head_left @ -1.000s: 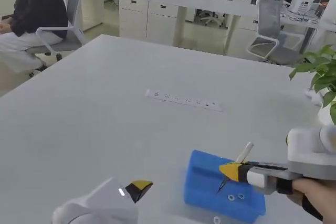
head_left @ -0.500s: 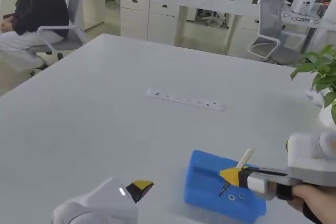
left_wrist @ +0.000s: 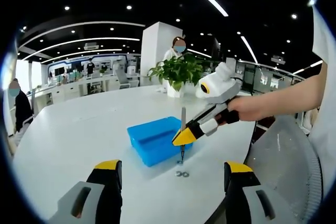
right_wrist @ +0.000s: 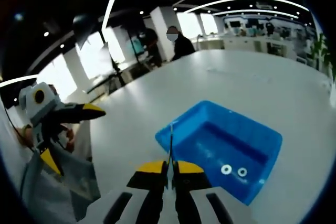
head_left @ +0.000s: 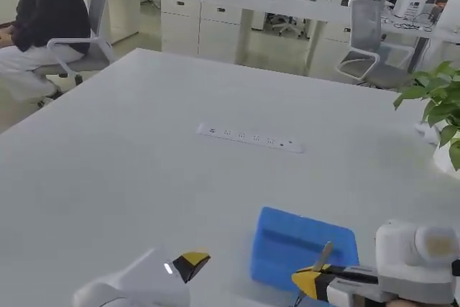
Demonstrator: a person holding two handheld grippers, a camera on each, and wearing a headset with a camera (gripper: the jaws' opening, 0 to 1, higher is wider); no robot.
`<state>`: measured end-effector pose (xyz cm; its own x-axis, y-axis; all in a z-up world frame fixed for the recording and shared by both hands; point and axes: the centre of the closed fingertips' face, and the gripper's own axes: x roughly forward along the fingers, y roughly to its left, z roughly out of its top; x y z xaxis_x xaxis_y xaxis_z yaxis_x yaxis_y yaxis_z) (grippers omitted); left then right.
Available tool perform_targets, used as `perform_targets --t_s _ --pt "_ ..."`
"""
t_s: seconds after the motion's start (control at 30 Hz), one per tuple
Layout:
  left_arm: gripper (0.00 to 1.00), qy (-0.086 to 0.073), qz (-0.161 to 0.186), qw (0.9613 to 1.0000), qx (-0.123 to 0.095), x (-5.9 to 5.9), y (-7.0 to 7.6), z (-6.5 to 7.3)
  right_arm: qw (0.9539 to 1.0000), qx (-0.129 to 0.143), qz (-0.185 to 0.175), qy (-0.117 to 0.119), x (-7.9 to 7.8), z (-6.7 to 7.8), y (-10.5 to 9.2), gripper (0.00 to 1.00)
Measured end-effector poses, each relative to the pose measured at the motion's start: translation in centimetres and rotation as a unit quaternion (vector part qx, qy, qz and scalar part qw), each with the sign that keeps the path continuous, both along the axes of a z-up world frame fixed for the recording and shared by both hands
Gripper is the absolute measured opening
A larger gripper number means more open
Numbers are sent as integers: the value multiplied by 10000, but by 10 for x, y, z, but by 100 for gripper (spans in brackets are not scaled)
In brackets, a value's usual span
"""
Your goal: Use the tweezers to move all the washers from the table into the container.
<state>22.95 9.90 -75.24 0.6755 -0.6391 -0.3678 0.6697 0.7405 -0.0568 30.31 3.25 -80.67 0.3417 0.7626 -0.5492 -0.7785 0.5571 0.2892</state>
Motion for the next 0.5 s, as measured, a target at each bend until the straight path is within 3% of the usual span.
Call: perform_targets --t_s 0.1,0.2,0.3,0.43,0.5 --pt "81 2 15 10000 -6 0 1 0 9998 -4 58 -205 -1 -1 3 4" --pt "81 0 17 10000 4 0 1 0 9977 -237 233 -584 -3 -5 5 4" --pt "81 -1 15 10000 14 0 1 0 9954 -433 324 -785 -2 -8 4 4" --pt "80 9 2 10000 26 0 1 -1 9978 -336 245 -512 0 -11 4 4" --pt "80 24 -17 10000 52 -1 1 -2 9977 -327 241 -544 0 -11 4 4"
